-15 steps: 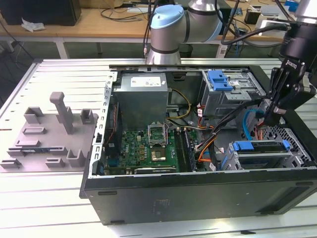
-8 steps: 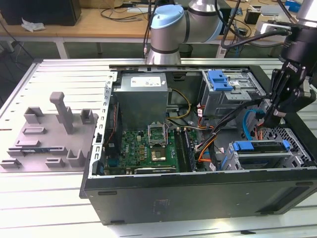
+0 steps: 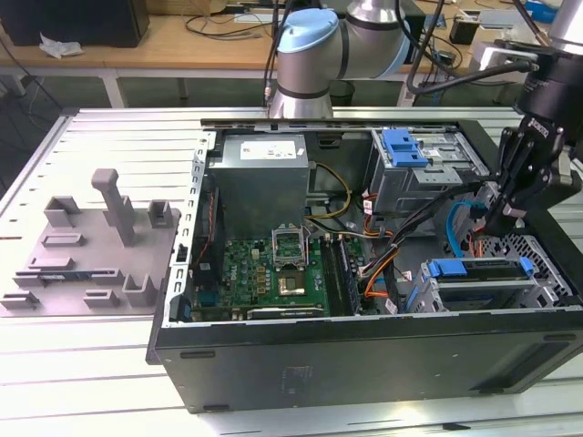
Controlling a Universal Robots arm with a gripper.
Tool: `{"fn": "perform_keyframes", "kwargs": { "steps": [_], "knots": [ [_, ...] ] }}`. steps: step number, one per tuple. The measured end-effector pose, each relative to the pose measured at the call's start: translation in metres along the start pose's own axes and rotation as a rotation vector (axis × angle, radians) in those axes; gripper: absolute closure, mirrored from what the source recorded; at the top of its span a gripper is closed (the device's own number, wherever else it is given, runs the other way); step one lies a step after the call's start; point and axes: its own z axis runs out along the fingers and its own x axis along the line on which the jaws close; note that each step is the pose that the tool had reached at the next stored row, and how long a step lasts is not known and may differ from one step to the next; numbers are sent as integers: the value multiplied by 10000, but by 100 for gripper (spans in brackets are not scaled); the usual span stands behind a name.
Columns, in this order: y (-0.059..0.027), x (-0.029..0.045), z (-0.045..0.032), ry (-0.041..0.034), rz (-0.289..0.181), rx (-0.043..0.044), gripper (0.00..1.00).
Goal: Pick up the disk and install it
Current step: 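Insert the first disk wire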
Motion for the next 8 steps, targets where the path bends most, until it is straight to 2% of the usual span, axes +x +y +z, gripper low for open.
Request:
{"fn": "perform_keyframes", "kwargs": {
  "steps": [2, 3, 4, 8],
  "knots": [
    [0, 27, 6, -64, -23, 11, 83],
    [2, 47, 10, -117, -39, 23, 83],
    [2, 74, 16, -201, -68, 48, 83],
    [1, 120, 23, -344, -197, 127, 83]
  ]
}}
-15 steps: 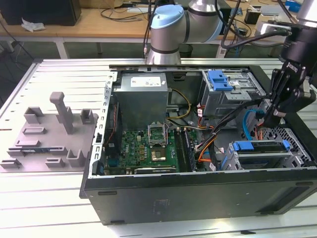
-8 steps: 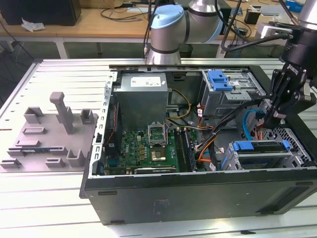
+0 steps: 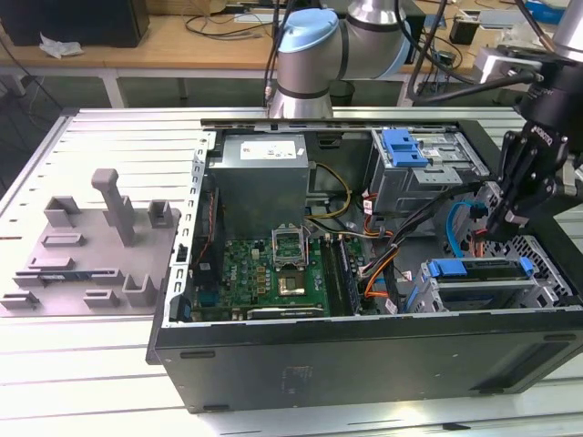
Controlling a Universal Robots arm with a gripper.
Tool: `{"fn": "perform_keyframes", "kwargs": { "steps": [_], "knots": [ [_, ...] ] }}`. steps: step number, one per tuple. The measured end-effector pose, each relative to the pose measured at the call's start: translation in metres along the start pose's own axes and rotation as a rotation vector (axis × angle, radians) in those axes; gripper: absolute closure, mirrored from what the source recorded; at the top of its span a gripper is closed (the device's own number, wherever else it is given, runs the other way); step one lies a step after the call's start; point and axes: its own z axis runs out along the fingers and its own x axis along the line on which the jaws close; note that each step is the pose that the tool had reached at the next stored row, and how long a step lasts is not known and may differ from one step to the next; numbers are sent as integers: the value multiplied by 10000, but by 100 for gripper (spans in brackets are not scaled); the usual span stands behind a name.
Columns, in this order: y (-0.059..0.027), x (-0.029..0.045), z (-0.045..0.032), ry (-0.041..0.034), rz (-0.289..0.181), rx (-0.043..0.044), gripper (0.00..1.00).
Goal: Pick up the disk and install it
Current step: 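Insert the first disk wire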
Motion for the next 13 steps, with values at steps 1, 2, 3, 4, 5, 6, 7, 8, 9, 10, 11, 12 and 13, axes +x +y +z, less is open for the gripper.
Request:
{"fn": "perform_keyframes", "kwargs": {
  "steps": [1, 2, 3, 4, 5, 6, 7, 8, 9, 10, 11, 12, 13],
  "knots": [
    [0, 8, 0, -35, -57, 23, 83],
    [0, 11, 1, -59, -88, 35, 83],
    [2, 17, 1, -112, -140, 51, 83],
    [8, 27, 1, -162, -199, 64, 83],
    [16, 38, -3, -186, -243, 76, 83],
    [20, 43, -6, -195, -262, 83, 83],
    [25, 50, -10, -201, -278, 92, 83],
    [30, 58, -14, -210, -296, 105, 83],
    [34, 64, -18, -217, -314, 117, 83],
    [38, 70, -24, -223, -332, 128, 83],
    [40, 76, -33, -230, -352, 141, 83],
    [41, 81, -42, -241, -374, 153, 83],
    [42, 84, -52, -257, -405, 166, 83]
  ]
}}
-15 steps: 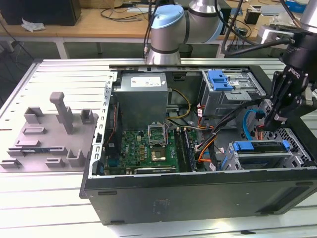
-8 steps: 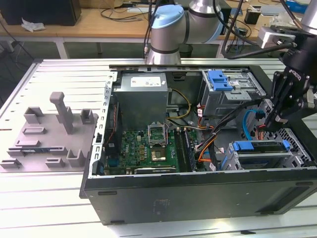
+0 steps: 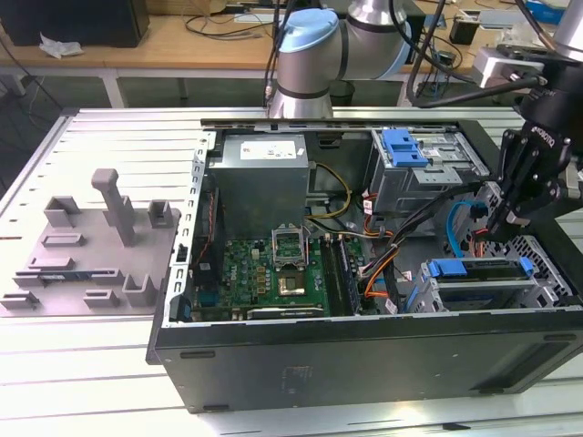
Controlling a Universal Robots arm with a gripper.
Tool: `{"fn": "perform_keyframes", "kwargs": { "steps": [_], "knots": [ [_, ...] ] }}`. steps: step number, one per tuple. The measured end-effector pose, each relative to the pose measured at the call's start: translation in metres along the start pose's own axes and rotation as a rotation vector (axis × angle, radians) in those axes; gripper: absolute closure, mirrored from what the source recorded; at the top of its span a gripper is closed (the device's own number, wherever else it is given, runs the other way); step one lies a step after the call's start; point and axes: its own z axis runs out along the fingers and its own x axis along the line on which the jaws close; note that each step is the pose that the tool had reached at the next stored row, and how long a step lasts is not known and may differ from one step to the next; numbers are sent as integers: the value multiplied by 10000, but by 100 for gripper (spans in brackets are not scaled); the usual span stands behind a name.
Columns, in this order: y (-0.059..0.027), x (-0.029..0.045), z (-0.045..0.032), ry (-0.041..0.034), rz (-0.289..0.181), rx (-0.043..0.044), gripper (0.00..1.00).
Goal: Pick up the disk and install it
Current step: 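Insert the first disk wire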
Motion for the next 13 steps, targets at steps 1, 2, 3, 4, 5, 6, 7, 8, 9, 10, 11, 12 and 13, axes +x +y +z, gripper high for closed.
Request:
{"fn": "perform_keyframes", "kwargs": {
  "steps": [1, 2, 3, 4, 5, 6, 7, 8, 9, 10, 11, 12, 13],
  "knots": [
    [0, 4, -9, -45, -57, 13, 83],
    [0, 6, -14, -85, -97, 18, 83],
    [1, 7, -18, -121, -130, 22, 83],
    [2, 11, -27, -189, -194, 29, 83],
    [3, 15, -34, -247, -245, 33, 83],
    [3, 18, -39, -279, -277, 35, 83],
    [5, 22, -44, -310, -310, 36, 83],
    [7, 28, -47, -327, -341, 39, 83],
    [11, 37, -47, -337, -370, 41, 83],
    [14, 46, -47, -344, -400, 45, 83],
    [18, 56, -46, -353, -430, 48, 83],
    [21, 66, -44, -360, -461, 51, 83],
    [27, 85, -41, -384, -520, 56, 83]
  ]
}}
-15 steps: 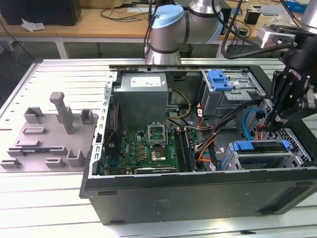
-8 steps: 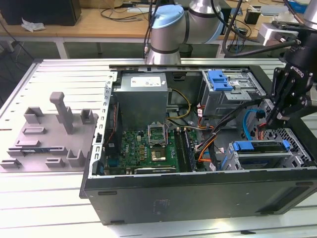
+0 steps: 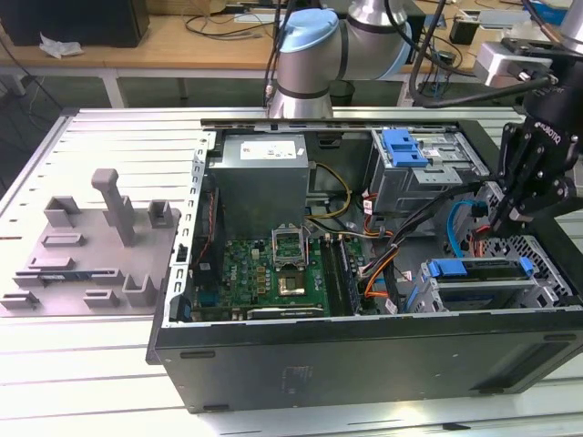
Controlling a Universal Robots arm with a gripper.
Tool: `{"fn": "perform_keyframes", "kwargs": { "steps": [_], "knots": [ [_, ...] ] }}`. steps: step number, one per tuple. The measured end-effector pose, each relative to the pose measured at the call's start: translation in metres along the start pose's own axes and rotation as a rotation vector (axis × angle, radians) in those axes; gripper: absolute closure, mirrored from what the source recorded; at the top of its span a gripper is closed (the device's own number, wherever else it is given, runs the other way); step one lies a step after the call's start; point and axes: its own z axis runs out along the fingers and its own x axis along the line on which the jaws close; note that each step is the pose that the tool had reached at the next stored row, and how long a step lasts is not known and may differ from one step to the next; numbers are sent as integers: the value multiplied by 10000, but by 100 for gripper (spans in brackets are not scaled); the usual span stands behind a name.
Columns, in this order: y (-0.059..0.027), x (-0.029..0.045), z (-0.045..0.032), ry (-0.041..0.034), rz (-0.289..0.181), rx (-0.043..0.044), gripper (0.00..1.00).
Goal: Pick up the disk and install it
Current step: 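Insert the first disk wire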
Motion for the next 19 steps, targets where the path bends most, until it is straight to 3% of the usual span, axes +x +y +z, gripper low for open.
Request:
{"fn": "perform_keyframes", "kwargs": {
  "steps": [3, 9, 13, 19],
  "knots": [
    [11, 36, 4, -89, -113, 1, 83],
    [12, 96, 11, -504, -338, -21, 83],
    [4, 166, 20, -697, -461, -13, 83],
    [-15, 282, 37, -1123, -565, 21, 83]
  ]
}}
